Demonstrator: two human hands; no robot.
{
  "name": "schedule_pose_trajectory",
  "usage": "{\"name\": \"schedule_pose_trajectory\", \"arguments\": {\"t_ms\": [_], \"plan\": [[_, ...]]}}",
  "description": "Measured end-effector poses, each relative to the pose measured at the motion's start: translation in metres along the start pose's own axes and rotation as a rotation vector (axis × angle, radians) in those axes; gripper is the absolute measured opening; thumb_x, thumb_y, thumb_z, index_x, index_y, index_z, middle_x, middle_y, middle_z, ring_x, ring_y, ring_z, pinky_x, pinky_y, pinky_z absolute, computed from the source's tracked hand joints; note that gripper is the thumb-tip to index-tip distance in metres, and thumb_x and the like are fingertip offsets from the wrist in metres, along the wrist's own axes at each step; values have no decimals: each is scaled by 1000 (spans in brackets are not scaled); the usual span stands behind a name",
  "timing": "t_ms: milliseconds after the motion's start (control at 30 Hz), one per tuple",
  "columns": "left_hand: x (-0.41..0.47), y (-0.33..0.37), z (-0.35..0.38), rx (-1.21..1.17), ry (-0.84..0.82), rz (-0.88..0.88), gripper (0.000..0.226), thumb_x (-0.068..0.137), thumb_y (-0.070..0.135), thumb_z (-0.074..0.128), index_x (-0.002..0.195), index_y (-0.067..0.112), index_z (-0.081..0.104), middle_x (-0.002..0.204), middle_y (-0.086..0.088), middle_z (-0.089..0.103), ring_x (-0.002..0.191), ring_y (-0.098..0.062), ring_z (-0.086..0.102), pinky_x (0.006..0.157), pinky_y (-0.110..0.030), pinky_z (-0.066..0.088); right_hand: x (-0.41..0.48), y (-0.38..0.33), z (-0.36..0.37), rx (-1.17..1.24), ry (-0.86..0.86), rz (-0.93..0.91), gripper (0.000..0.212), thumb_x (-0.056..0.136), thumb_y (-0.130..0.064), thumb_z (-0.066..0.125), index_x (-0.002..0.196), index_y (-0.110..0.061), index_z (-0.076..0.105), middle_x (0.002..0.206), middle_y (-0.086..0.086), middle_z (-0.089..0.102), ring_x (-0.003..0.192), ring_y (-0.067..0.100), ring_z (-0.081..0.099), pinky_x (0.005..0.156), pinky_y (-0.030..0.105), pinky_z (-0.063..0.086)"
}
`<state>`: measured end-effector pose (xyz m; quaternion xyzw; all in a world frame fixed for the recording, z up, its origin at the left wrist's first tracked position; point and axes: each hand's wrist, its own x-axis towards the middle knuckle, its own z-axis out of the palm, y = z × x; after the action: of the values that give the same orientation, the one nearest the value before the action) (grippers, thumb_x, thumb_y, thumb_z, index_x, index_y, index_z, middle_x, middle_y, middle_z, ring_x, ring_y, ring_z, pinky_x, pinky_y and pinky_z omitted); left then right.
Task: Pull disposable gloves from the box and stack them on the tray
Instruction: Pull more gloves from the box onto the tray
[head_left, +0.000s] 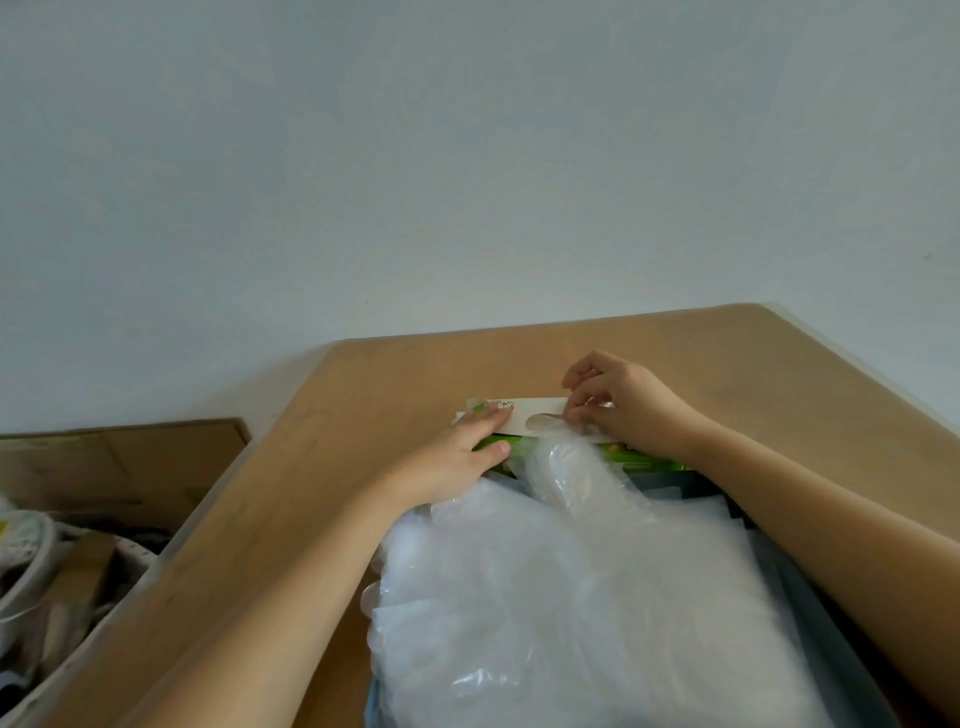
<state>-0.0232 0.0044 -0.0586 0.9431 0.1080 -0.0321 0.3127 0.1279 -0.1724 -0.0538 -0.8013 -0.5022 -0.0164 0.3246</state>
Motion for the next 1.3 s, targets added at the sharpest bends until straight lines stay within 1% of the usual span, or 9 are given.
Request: {"name": "schedule_pose_trajectory", "arguments": {"t_ms": [167, 267, 433, 567, 700, 933, 1067, 1200, 1300], "plan": [[0, 0, 1, -35, 24, 29, 48, 103, 27, 40, 149, 31, 27, 160, 12, 10, 145, -1, 0, 112, -20, -1, 4, 6, -1, 177, 119, 149, 12, 89, -10, 63, 78, -8, 68, 99, -3, 60, 84, 13, 59, 75, 14, 45], [0, 0, 2, -42, 25, 32, 47, 103, 27, 39, 149, 31, 28, 160, 10, 9, 146, -3, -2, 114, -22, -2, 3, 7, -4, 342, 140, 218, 17, 91, -11, 61, 74, -16, 63, 96, -2, 63, 84, 13, 61, 75, 17, 50], [0, 1, 2, -19, 24, 33, 46, 104, 28, 37, 149, 30, 28, 160, 9, 8, 146, -4, -3, 115, -25, -3, -2, 5, 0, 77, -61, 43, 13, 77, -25, 78, 89, -29, 73, 117, -19, 48, 92, -5, 52, 77, 7, 39], [1, 2, 2, -17, 23, 29, 46, 104, 27, 37, 149, 29, 27, 161, 8, 7, 147, -6, -5, 116, -27, -4, 0, 3, 5, -71, -38, -17, 6, 84, -18, 71, 87, -16, 75, 117, -4, 53, 97, 8, 50, 79, 14, 34], [0, 2, 2, -25, 26, 31, 46, 104, 27, 37, 149, 29, 28, 161, 8, 7, 147, -6, -4, 116, -27, -3, -1, 2, 4, -125, -15, -37, 9, 89, -13, 64, 91, -6, 70, 116, 3, 52, 91, 10, 48, 70, 6, 29], [-1, 2, 2, -18, 26, 28, 46, 104, 28, 37, 149, 28, 29, 161, 8, 7, 147, -5, -5, 115, -26, -3, 1, -6, 3, -199, -244, -64, 28, 94, -24, 56, 118, -32, 67, 145, -12, 36, 134, 12, 25, 99, 12, 15], [-1, 3, 2, -15, 30, 21, 45, 104, 28, 37, 148, 29, 30, 160, 9, 7, 147, -5, -3, 116, -27, -2, 4, -2, 7, -209, -126, -69, 17, 91, -14, 61, 93, -17, 77, 128, -6, 55, 125, 14, 36, 93, 14, 25], [-1, 3, 3, -16, 28, 24, 45, 104, 29, 37, 148, 31, 29, 160, 9, 8, 147, -5, -3, 116, -27, -2, 1, -1, 5, -140, -78, -65, 11, 89, -18, 65, 90, -15, 76, 115, -6, 60, 110, 14, 43, 83, 15, 28], [-1, 2, 2, -17, 25, 26, 46, 103, 28, 37, 148, 29, 29, 160, 9, 8, 147, -5, -3, 116, -26, -2, 0, 0, 3, -70, -32, -39, 8, 87, -20, 67, 85, -18, 75, 108, -9, 59, 100, 8, 48, 88, 20, 34]]}}
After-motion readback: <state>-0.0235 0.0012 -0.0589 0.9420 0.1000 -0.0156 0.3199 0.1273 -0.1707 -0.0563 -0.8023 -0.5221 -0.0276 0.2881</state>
